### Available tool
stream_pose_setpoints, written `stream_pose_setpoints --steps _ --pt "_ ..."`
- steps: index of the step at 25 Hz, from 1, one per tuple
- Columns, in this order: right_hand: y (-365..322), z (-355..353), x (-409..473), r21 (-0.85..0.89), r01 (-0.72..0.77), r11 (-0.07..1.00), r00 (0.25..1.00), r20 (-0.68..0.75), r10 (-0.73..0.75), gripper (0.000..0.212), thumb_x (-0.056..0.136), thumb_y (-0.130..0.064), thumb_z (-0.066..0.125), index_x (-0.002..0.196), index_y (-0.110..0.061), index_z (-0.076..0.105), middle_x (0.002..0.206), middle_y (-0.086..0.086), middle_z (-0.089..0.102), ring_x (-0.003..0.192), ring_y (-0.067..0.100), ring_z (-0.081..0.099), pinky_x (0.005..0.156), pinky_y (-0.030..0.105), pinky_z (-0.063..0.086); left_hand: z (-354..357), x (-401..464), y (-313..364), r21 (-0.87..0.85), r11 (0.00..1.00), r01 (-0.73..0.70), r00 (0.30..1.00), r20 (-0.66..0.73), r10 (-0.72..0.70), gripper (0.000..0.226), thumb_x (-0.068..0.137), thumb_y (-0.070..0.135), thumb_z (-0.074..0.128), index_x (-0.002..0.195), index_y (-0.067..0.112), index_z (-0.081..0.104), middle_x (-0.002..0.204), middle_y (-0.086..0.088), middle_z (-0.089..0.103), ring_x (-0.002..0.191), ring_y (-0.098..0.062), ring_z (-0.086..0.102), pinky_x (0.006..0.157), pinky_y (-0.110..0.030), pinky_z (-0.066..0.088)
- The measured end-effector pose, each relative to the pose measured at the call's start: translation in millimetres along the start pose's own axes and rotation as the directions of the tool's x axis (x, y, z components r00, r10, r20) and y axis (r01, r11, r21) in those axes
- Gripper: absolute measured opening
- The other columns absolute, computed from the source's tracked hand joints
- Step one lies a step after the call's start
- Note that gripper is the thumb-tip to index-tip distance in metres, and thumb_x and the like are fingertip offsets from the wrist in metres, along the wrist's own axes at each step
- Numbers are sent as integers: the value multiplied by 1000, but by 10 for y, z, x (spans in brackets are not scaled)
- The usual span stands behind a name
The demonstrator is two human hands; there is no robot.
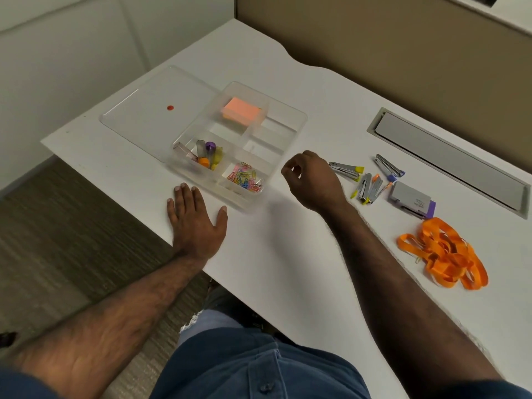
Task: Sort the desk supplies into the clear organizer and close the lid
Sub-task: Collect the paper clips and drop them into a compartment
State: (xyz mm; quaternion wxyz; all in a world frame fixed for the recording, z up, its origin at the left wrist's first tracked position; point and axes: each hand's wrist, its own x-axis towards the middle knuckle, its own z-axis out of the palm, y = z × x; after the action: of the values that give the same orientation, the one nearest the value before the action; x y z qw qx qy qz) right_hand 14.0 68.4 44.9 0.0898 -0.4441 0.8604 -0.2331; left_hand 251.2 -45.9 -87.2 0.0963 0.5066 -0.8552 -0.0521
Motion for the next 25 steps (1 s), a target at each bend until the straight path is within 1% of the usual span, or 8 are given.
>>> stream_pose_setpoints --steps 6,10,12,14,17,21,23,25 --pt "314 -36 -549 37 -95 995 995 -13 96 11 93 -40 62 92 -31 69 95 -11 60 80 10 62 71 33 53 -37 -9 -14 -21 999 -36 999 32 37 93 99 67 25 158 -4 26 168 -26 21 160 -36 13 129 -56 12" --pt "516 0 -916 65 -132 989 991 6 132 10 94 -40 63 98 -33 68 97 -14 60 80 6 63 72 31 52 -153 -36 3 -50 997 -66 995 73 70 88 100 62 28 155 -6 35 166 -27 28 158 -38 20 129 -57 13" --pt "615 14 -1062 70 -155 985 988 7 155 10 95 -41 64 100 -34 68 98 -16 59 82 5 62 72 30 50 -216 -136 71 -69 988 -140 988 55 144 82 101 58 32 151 -6 42 162 -28 36 155 -38 28 128 -56 18" --pt "696 21 -1177 73 -176 982 984 13 175 11 95 -42 64 102 -35 68 98 -17 58 83 4 62 72 29 50 -246 -344 173 -99 963 -249 967 24 252 76 102 53 37 146 -7 49 157 -29 43 151 -38 37 126 -54 25" --pt "828 -8 -1324 90 -214 973 976 -10 215 13 96 -45 63 105 -36 67 99 -18 58 85 3 61 72 28 51 -234 -727 433 -181 887 -424 901 13 434 68 103 51 42 140 -3 59 152 -25 52 145 -35 48 122 -52 34" --pt "1044 -71 -1497 113 -285 952 955 -47 291 18 96 -46 65 110 -36 67 103 -18 57 91 4 60 72 23 47 -203 -926 900 -268 714 -647 741 3 672 58 103 50 48 138 6 63 150 -16 57 141 -29 54 120 -47 40" --pt "1163 -120 -1568 124 -338 933 935 -72 348 20 96 -46 67 113 -35 68 111 -14 61 99 6 60 78 23 49 -195 -906 1164 -295 636 -714 665 1 747 55 102 47 55 138 7 64 150 -13 58 140 -27 55 121 -43 39" --pt "1298 -185 -1643 121 -391 912 909 -108 403 24 95 -46 69 116 -34 68 125 -10 64 113 10 59 91 29 54 -190 -848 1433 -309 571 -761 600 0 800 52 100 42 60 137 6 65 148 -13 59 138 -27 57 119 -42 41"
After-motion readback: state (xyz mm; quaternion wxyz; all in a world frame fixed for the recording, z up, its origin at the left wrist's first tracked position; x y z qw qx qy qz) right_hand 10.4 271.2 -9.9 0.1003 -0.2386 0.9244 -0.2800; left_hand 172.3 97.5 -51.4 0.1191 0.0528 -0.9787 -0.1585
